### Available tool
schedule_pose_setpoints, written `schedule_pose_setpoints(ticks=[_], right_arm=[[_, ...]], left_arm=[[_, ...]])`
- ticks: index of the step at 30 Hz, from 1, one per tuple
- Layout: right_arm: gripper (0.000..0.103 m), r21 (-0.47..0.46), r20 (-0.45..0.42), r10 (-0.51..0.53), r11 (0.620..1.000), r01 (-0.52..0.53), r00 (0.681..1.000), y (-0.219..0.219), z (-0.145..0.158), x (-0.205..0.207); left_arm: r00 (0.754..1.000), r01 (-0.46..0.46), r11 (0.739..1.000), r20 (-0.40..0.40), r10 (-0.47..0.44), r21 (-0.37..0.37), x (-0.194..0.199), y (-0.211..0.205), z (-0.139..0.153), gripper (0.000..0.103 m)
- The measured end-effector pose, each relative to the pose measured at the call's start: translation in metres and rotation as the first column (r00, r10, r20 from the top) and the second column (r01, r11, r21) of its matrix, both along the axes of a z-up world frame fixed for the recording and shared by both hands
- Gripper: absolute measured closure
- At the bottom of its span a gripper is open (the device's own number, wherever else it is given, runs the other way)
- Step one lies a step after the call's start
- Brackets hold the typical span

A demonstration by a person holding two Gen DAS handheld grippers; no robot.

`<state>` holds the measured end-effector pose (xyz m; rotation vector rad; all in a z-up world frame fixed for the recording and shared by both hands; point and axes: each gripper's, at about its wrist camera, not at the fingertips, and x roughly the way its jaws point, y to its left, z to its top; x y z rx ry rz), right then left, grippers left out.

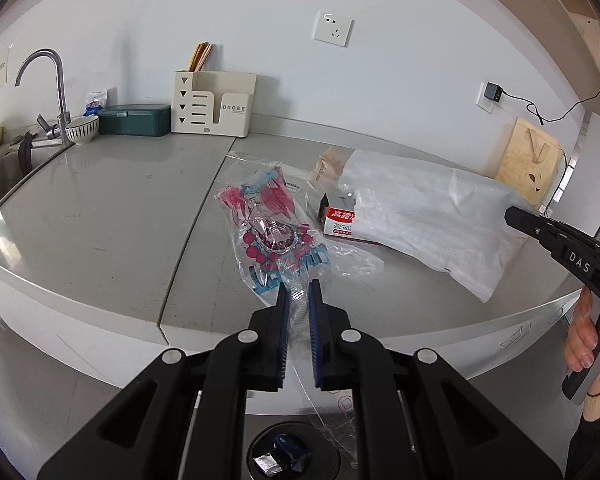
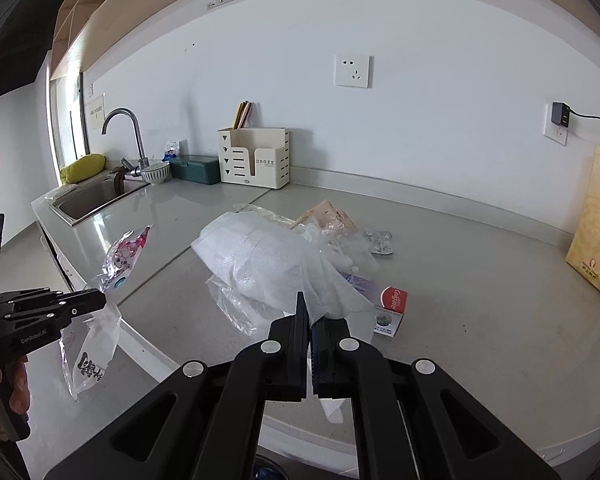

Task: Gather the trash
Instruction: 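Lift the wrapper and tissue off the counter and carry them toward the wastebasket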

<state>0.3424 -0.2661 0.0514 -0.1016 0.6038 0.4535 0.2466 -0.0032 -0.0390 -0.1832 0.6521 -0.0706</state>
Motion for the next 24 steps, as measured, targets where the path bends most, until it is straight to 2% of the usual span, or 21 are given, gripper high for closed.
schedule_pose_setpoints(ticks=[6,12,18,24], right_arm=[[0.097,0.018,0.044,-0.014,1.0,0.013,0.999,-0.006,0.015,-0.029],[0.097,0.021,0.056,-0.009,1.0,0.008,0.998,-0.014,0.018,-0.06],[0.097,0.033,0.033,-0.003,0.999,0.002,0.999,-0.021,0.007,-0.094],[0.097,0.046,0.017,0.027,0.999,-0.028,0.999,-0.021,-0.007,-0.149]], left_arm=[[0.999,0.026,0.999,0.04,-0.027,0.042,-0.031,-0.011,0.019,0.093],[0.997,0.049,0.998,0.056,-0.052,0.038,-0.058,-0.017,0.026,0.093],[0.996,0.077,0.997,0.032,-0.078,0.018,-0.081,-0.025,0.009,0.093],[0.995,0.1,0.995,-0.006,-0.1,0.001,-0.107,-0.039,-0.021,0.093]])
